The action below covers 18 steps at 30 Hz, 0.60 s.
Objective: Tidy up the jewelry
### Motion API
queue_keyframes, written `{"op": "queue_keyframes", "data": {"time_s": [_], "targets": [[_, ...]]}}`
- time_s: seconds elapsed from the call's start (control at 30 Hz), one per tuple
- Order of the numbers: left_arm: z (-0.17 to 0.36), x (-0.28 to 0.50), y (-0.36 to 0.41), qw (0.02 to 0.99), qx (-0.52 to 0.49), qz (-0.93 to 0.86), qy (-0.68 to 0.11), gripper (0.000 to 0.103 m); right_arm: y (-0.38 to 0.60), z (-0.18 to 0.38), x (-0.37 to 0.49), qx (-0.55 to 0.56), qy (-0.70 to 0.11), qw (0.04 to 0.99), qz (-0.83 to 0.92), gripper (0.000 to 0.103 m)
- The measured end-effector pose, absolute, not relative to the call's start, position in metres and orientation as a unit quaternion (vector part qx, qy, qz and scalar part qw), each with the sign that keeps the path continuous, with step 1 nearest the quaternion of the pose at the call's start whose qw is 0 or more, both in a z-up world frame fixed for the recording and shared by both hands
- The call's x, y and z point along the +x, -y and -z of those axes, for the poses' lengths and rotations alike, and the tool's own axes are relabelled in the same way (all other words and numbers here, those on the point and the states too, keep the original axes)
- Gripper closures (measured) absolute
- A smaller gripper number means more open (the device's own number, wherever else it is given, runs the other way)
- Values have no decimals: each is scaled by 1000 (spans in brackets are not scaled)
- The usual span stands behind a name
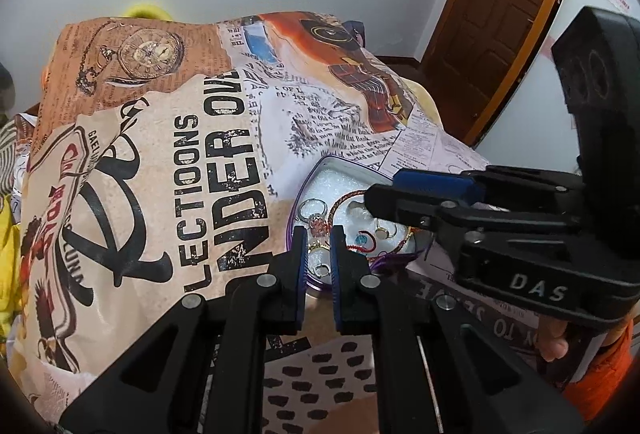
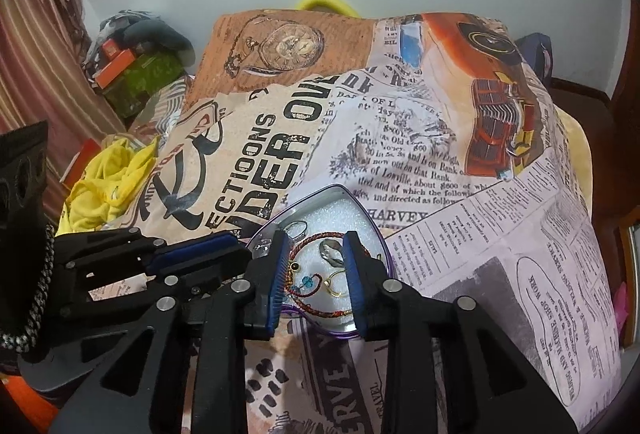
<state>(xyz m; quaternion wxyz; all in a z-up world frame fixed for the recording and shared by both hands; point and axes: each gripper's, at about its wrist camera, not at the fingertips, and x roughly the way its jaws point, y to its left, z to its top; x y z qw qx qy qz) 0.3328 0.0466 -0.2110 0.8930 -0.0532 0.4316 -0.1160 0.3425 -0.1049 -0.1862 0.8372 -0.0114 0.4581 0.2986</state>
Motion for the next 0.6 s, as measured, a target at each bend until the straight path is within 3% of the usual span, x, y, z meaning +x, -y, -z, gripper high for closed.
{"op": "queue_keyframes", "data": {"time_s": [0.27,0.6], "targets": [[186,318,-47,901,-54,108,-418,94,114,156,322,-19,-431,853,-293,77],[84,252,-40,946,-30,84,-312,91,142,64,256,-11,-315,906,-284,77]]}}
